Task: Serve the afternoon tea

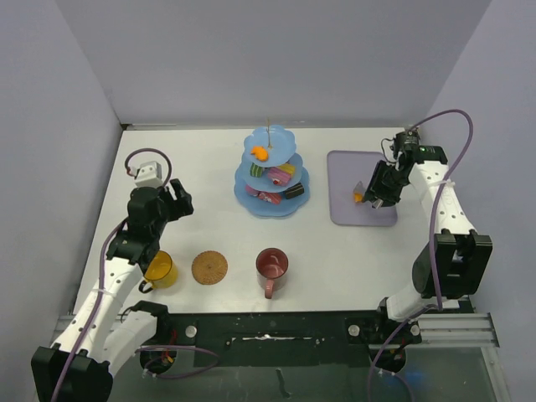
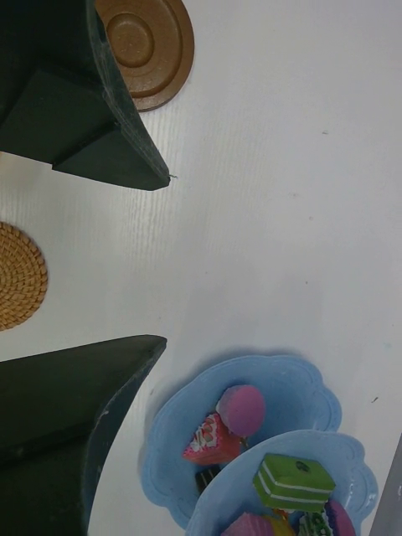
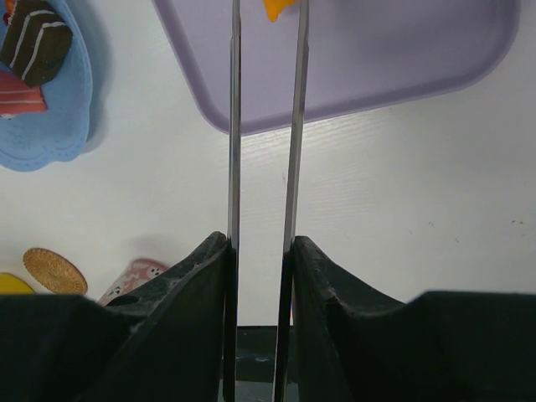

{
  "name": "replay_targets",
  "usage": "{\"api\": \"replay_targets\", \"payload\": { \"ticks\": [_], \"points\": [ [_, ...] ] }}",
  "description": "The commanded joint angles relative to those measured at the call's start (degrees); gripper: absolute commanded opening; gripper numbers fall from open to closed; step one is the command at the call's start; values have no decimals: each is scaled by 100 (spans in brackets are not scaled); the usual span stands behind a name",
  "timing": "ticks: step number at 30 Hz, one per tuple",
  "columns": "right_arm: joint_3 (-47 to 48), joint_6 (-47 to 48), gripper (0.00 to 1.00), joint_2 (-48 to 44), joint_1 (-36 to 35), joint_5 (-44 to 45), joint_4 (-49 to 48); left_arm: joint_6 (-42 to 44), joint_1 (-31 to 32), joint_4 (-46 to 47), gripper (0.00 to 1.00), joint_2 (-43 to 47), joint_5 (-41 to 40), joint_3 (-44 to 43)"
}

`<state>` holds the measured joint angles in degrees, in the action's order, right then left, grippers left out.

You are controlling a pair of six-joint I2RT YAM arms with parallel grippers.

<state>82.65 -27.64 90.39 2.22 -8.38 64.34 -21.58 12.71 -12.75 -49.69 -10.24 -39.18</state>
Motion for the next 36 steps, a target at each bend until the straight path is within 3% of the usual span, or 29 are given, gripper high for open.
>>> {"api": "replay_targets", "payload": {
  "ticks": [1, 14, 23, 33, 36],
  "points": [
    [193, -75, 25, -423, 14, -242, -219, -74, 6, 183, 69, 125, -143, -255],
    [-25, 39, 25, -883, 9, -470, -224, -111, 9, 89, 69, 792, -153, 377],
    [-75, 295, 25, -1162, 14, -626, -78, 59, 7, 681, 69, 1671, -468, 1115],
    [293, 433, 25, -1195, 12, -765, 113, -422, 9, -276, 69, 492, -1263, 108],
    [470, 303, 25, -1166, 3, -856, 126, -44, 6, -242, 69, 350, -1005, -136]
  ]
}}
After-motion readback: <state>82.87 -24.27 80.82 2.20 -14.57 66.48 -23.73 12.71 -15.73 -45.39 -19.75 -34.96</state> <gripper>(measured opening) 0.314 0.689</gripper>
